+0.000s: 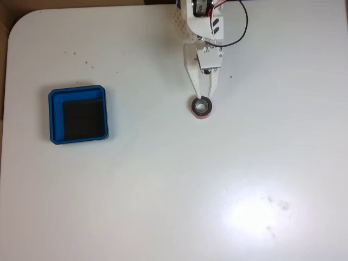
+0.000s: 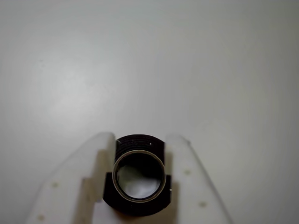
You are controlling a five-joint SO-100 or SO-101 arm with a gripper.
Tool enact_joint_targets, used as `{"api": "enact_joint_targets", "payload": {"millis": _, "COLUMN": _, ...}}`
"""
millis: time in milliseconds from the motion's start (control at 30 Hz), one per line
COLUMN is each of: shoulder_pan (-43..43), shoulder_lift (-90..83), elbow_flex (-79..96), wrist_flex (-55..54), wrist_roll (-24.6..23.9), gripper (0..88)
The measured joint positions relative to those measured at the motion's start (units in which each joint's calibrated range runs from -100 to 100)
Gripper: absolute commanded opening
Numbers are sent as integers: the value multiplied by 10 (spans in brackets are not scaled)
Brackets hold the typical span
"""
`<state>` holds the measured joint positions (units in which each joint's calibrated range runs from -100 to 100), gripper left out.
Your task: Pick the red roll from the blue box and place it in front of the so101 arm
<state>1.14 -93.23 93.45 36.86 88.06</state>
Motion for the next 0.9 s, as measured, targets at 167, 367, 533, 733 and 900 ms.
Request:
{"api": "enact_joint_targets", "payload": {"millis": 167, "shoulder_pan": 0, "shoulder_lift": -11, "elbow_flex": 51, "wrist_flex": 0, "wrist_roll": 0, "gripper": 97}}
{"api": "enact_joint_targets", "payload": {"millis": 367, "shoulder_pan": 0, "shoulder_lift": -21, "elbow_flex": 57, "wrist_flex": 0, "wrist_roll": 0, "gripper": 97}}
{"api": "enact_joint_targets", "payload": {"millis": 533, "shoulder_pan": -1, "shoulder_lift": -21, "elbow_flex": 57, "wrist_flex": 0, "wrist_roll": 0, "gripper": 97}}
{"api": "enact_joint_targets", "payload": {"millis": 733, "shoulder_pan": -2, "shoulder_lift": -21, "elbow_flex": 57, "wrist_flex": 0, "wrist_roll": 0, "gripper": 86}}
{"api": "enact_joint_targets", "payload": {"millis": 900, "shoulder_pan": 0, "shoulder_lift": -21, "elbow_flex": 57, "wrist_flex": 0, "wrist_roll": 0, "gripper": 27}}
